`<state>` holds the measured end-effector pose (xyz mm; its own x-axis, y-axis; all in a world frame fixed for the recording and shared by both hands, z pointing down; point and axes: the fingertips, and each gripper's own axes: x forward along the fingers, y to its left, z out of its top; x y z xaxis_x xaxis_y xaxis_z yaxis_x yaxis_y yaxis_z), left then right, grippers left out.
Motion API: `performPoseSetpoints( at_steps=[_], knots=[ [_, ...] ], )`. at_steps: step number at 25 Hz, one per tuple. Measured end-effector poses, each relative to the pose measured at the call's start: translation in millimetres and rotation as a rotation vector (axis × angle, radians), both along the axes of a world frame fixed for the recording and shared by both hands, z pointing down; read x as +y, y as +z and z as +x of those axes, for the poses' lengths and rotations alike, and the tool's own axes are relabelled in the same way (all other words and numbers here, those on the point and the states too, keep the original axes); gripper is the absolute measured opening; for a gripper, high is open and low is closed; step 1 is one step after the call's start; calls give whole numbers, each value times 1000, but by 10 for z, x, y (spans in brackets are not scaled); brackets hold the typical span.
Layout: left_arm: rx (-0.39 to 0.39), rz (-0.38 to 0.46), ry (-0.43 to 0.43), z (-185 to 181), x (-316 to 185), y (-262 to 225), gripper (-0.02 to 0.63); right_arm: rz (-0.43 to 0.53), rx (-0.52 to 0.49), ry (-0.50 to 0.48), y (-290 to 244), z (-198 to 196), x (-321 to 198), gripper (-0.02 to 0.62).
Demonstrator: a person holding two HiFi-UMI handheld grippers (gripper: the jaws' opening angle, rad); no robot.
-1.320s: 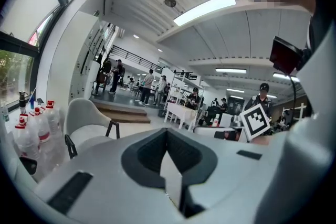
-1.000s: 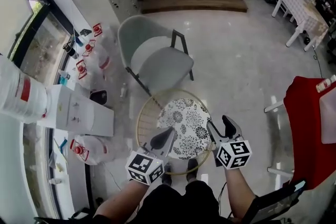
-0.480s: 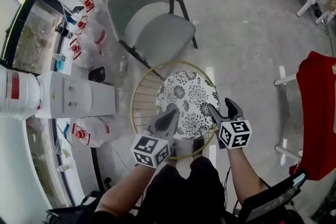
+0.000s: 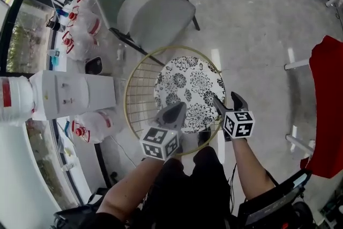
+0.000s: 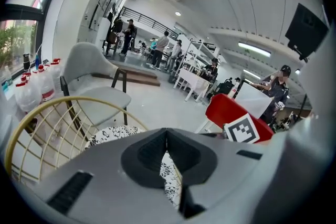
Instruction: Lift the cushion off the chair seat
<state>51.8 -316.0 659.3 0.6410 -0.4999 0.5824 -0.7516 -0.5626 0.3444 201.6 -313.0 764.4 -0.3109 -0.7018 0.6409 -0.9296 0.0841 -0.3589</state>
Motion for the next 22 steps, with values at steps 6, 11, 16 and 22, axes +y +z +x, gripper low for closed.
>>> performPoseSetpoints(
  at_steps=[6, 11, 16, 22],
  knots=[
    [-58, -50, 25, 83, 88, 424, 8, -99, -19, 12, 577, 75, 141, 348],
    [-64, -65, 57, 174, 153, 641, 9, -187, -9, 23, 1090, 132, 245, 364],
    [-79, -104, 55, 167, 193, 950, 8, -243, -4, 34, 1510, 180, 299, 368],
    [-91, -148, 43, 147, 244, 1323, 8, -270, -4, 38, 1846, 220, 247, 370]
  ],
)
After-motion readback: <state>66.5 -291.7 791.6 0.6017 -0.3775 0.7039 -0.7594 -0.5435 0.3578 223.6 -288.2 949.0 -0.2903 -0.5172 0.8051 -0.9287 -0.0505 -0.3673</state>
